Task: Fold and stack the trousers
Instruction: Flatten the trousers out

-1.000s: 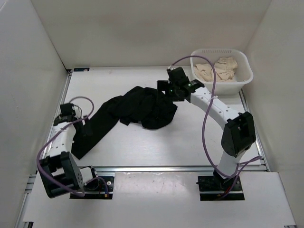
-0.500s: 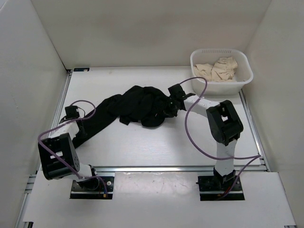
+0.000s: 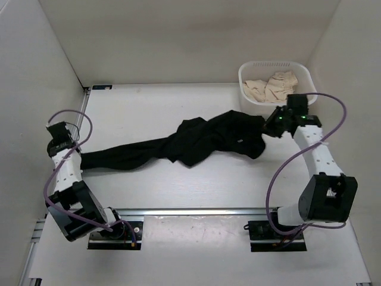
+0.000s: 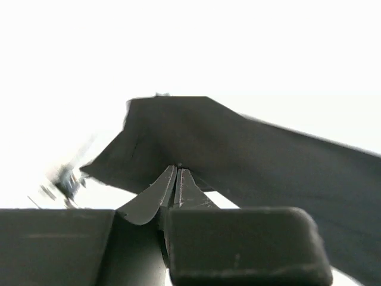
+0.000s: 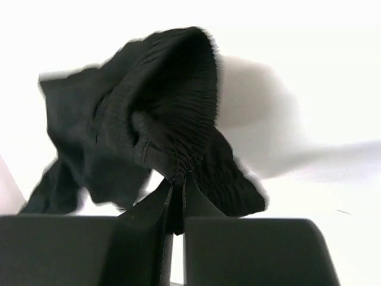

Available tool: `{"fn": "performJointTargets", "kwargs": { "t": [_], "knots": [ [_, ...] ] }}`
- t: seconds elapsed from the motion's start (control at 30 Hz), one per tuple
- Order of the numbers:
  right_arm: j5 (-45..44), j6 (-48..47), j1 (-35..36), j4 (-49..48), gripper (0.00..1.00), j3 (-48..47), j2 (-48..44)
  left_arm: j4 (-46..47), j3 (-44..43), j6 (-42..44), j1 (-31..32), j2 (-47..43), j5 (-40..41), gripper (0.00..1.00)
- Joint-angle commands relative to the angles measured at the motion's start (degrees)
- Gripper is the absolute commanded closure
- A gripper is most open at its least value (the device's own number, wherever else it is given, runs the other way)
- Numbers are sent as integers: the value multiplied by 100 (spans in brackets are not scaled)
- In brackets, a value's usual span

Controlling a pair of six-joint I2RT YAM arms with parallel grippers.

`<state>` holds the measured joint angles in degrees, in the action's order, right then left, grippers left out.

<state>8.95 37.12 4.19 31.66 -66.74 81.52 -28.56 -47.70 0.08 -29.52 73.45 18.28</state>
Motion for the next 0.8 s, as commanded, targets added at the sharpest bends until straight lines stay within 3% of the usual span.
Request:
{"fn": "performJointTargets", "kwargs": {
  "t": [0.0,0.03,0.07,0.13,0.2,0.23,0.33,0.43,0.47,0.57,0.6,0.77],
  "knots": [
    [405,-1081,-795,1499,68,-146,249,-97,-695,-8,7,-69,-17,86],
    [406,-1224,-936,1640,39,-198,364,-211,-810,-8,7,19,-18,86],
    [510,-1347,-1155,1711,25,-199,469,-264,-993,-8,77,99,-18,74],
    [598,-1401,-1297,1765,10,-199,620,-448,-1118,-8,235,335,-18,52],
    [503,-1401,-1359,1712,4,-199,507,-703,-1241,-8,289,406,-131,18],
    [363,-1401,-1359,1712,1,-199,410,-774,-1241,-8,367,407,-184,14],
    [-322,-1182,-1359,1712,1,72,-108,-1055,-1347,-8,683,75,-632,12],
    [-526,-901,-1359,1712,1,738,-653,-1248,-1347,-8,1613,-225,-897,13],
    [-526,-604,-1359,1625,2,959,-794,-1318,-1347,-8,2251,-365,-897,16],
    [78,273,-1359,862,7,2106,-1348,-1319,-1242,-8,3291,-428,-897,18],
    [228,504,-1359,607,8,2391,-1514,-1319,-1241,-8,3947,-341,-897,18],
    [177,1200,-1359,-939,10,3000,-1227,-1372,-1407,-8,5314,371,-695,18]
  ]
}}
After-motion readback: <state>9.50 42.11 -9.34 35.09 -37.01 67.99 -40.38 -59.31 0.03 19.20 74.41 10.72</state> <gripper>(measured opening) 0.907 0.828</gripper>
